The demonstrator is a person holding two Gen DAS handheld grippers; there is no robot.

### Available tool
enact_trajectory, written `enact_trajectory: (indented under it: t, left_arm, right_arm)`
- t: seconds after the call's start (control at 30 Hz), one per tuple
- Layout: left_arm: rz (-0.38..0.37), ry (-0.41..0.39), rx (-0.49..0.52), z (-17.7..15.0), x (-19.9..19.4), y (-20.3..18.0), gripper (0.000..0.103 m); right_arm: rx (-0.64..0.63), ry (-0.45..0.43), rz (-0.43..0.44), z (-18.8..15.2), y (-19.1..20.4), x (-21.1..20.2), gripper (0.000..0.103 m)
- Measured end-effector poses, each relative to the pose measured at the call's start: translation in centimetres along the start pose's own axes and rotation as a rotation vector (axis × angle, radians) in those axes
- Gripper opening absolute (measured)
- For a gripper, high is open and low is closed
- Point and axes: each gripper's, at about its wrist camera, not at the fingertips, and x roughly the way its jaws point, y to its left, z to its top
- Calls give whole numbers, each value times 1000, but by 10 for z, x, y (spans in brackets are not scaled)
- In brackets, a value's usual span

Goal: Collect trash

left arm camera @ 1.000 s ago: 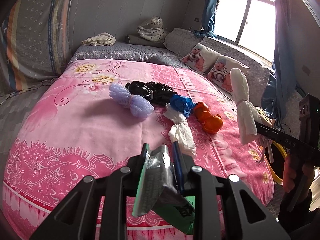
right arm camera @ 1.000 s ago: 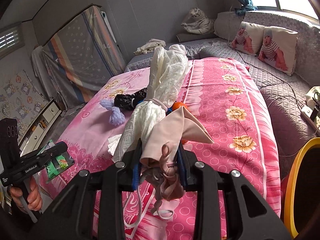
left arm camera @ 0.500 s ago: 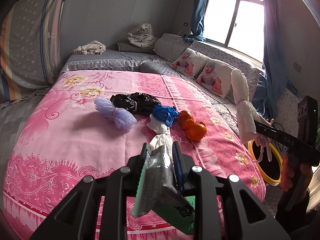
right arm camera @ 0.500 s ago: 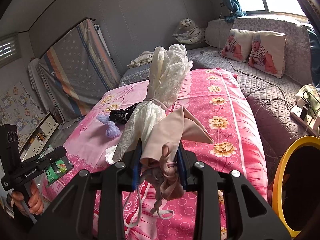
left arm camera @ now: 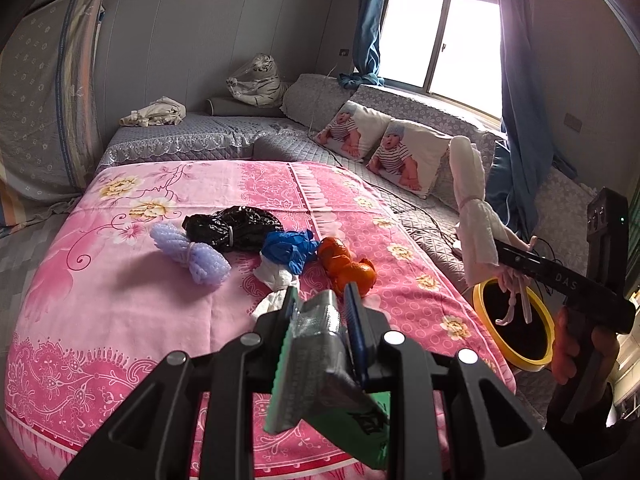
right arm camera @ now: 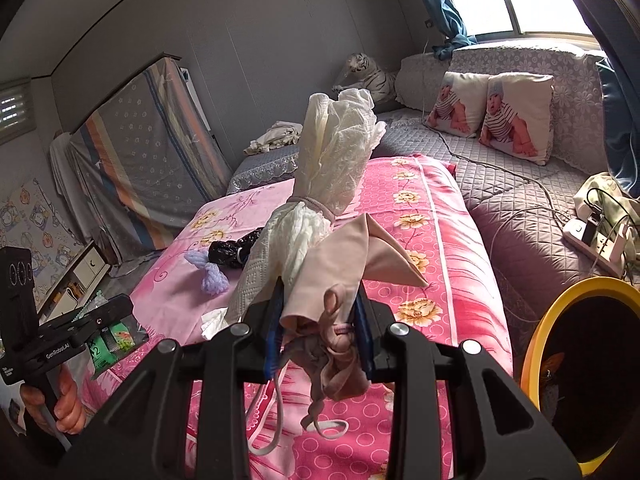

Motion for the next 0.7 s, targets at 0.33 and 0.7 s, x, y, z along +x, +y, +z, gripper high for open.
enact_trajectory:
  t: [0.33, 0.7]
  left_arm:
    - [-69, 7, 66, 14, 20, -34, 23]
    - [-160, 21, 149, 31, 48, -76, 23]
  right_arm:
    - [29, -23, -48, 5, -21, -10, 29]
    - [63, -58, -126, 10, -56, -20, 29]
